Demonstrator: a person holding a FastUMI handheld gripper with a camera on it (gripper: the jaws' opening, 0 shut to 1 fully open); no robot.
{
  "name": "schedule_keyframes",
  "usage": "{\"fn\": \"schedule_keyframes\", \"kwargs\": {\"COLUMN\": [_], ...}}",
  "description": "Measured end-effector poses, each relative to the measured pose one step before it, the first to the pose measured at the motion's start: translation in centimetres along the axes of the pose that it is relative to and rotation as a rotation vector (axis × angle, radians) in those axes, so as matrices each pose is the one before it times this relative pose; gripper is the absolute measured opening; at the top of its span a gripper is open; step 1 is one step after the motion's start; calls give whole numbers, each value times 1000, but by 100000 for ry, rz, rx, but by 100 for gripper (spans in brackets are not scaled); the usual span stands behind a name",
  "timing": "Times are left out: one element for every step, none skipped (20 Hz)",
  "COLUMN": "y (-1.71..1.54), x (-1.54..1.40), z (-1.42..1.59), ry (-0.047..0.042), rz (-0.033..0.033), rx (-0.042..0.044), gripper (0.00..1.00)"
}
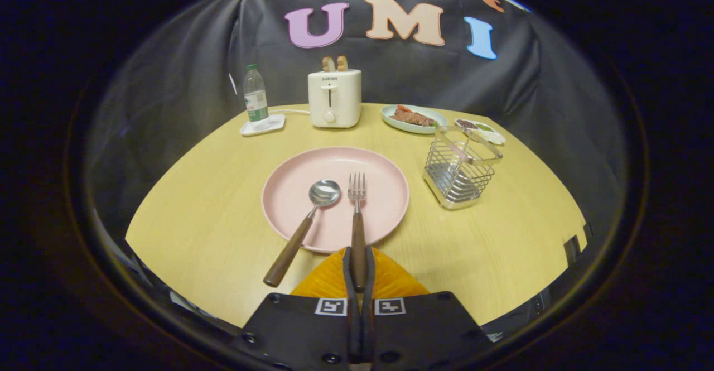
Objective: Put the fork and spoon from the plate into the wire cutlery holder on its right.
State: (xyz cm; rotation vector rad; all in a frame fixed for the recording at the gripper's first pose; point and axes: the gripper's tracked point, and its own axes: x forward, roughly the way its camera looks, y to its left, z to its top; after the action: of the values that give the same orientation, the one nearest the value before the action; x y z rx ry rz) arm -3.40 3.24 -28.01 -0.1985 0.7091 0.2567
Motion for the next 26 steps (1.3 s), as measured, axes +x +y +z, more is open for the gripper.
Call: {"fn": "schedule_keyframes", "kwargs": {"y": [-49,-134,-273,-288,-473,-523,-617,-622,-670,-791,-810,-855,-940,-1027,-1109,-1142,-957,-943,-817,-675,-446,-288,-387,-420,-432,-187], "x": [-346,-504,-355,-485,-584,-509,-391,-509,-549,-524,-499,-406,-307,-314,-255,-71,-47,-11,134,176,193,236,283,344,529,462], "z": [319,509,399,588,427,557,466,737,587,774,781,998,844,907,608,563,203,132,-58,-198,-241,-46,-129,35,-21,274], "ry": [145,-36,105,91,50,541,407,194,270,380,124,-34,-320,152,329,622,1457,2088,2511,3571,3554,3352,3643,3458,3545,3015], "rz": [1300,1115,1120,869,535,407,266,472,168,-66,-194,-282,-714,-916,-1401,-1355,-1231,-976,-709,-376,369,864,412,135,238,496], "rx": [449,125,-408,-806,-816,-672,-395,-339,-299,-364,-277,136,490,296,-131,-756,-1321,-1677,-1519,-664,52,-100,-709,-1158,-702,153], "gripper": [4,4,4,4,4,4,4,4,4,4,4,4,4,4,4,4,4,4,4,4,4,4,4,4,4,4]}}
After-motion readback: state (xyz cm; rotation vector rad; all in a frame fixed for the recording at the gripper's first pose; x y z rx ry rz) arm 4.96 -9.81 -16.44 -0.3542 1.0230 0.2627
